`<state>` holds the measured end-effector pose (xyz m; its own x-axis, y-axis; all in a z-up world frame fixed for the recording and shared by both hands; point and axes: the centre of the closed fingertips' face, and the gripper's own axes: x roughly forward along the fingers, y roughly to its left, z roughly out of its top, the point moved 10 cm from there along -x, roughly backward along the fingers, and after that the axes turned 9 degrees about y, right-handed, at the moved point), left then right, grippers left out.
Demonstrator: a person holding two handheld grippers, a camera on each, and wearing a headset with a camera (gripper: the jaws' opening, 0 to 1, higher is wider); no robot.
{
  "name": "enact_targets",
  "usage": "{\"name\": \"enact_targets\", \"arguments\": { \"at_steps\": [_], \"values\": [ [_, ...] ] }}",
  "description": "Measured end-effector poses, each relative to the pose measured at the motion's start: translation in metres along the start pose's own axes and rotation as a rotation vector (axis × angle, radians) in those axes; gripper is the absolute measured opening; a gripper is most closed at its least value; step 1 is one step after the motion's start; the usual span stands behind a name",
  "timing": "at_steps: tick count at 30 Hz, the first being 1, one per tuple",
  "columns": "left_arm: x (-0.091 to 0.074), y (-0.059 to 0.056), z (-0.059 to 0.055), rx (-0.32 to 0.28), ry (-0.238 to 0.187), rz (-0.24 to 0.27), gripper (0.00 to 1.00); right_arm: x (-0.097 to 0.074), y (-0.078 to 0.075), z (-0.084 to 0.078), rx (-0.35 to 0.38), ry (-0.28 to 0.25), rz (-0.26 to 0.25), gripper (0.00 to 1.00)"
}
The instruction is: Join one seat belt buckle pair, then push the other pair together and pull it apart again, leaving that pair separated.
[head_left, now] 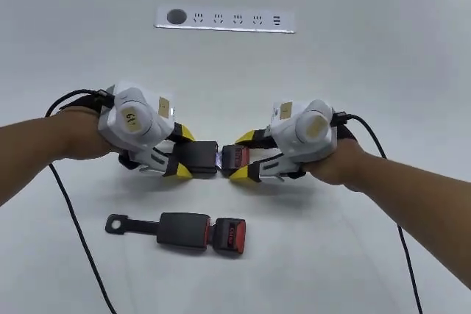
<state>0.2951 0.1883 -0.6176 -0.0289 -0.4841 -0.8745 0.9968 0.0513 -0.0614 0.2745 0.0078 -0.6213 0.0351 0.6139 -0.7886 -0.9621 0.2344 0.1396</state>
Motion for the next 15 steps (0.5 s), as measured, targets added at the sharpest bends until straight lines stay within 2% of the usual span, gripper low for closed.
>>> {"name": "enact_targets", "arguments": {
  "at_steps": [4, 8, 15],
  "values": [
    [-0.001, -0.0031, 0.0014, -0.013, -0.004, 0.012, 0.33, 0.0018, 0.002, 0.0008, -0.017, -0.005, -0.004, 0.31],
    [-0.0011, -0.0017, 0.0047, 0.009, 0.009, 0.007, 0.34, -0.0001, -0.0003, 0.0002, -0.026, -0.006, 0.012, 0.31],
    [-0.0028, -0.0045, 0.005, 0.017, 0.012, 0.005, 0.34, 0.0002, -0.0009, 0.0, -0.02, 0.003, 0.01, 0.32]
  ]
}}
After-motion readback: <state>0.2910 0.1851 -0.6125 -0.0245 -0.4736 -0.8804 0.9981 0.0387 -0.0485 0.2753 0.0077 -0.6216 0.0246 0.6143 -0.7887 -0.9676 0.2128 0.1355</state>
